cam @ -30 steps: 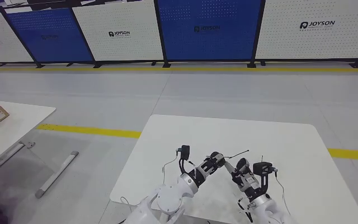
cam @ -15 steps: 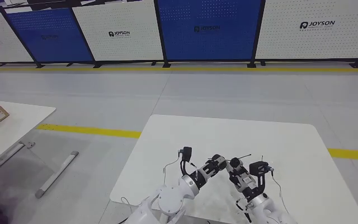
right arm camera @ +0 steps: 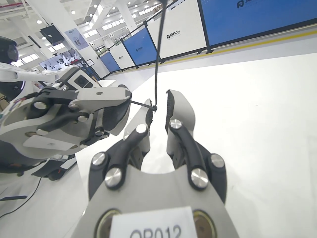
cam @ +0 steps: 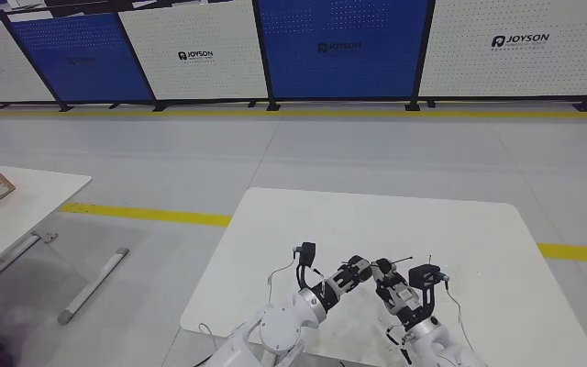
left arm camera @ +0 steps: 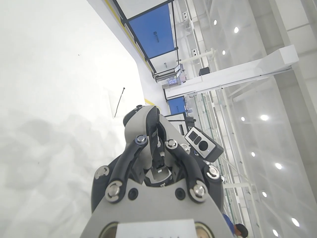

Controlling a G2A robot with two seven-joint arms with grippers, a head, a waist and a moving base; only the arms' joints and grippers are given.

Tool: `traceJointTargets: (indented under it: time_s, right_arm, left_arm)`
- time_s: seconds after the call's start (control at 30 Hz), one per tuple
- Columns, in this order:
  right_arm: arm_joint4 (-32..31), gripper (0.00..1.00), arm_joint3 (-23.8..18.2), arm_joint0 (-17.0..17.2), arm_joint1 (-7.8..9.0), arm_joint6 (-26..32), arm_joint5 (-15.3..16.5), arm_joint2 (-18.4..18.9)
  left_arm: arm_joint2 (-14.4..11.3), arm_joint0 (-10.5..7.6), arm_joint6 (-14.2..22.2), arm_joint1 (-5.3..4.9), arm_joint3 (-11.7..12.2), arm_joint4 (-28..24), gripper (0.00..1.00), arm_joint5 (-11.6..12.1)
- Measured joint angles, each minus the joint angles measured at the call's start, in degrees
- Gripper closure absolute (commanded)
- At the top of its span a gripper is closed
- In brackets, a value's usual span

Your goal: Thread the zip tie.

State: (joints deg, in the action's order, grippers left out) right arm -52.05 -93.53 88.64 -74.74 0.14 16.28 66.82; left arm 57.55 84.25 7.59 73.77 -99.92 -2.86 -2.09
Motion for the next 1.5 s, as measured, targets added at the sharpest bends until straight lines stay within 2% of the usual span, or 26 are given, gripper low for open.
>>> traceJointTargets:
  time_s: [0.37, 1.17, 1.2, 1.3, 1.5]
  right_arm:
    - [-0.09, 1.00, 0.19, 0.02, 0.08, -0.23, -0.19, -0.11]
    - [0.32, 1.00, 1.24, -0.40, 0.22, 0.55, -0.07, -0.62]
    - [0.51, 0.83, 1.15, -0.31, 0.25, 0.52, 0.22, -0.57]
    - [0.33, 0.66, 0.80, -0.09, 0.37, 0.97, 0.78, -0.44]
    - [0.45, 0.73, -0.02, 0.43, 0.54, 0.97, 0.52, 0.11]
  left_arm:
    - [-0.08, -0.16, -0.42, -0.03, 0.39, -0.13, 1.00, 0.39]
    - [0.56, 0.69, -1.55, -0.15, -0.79, -1.62, 1.00, 4.99]
    - [0.55, 0.67, -1.68, -0.16, -0.60, -1.37, 1.00, 4.73]
    - [0.43, 0.33, -2.18, -0.11, 0.03, -1.16, 1.00, 3.91]
    - [-0.11, -0.68, -2.96, 0.07, 1.03, -0.58, 1.00, 2.27]
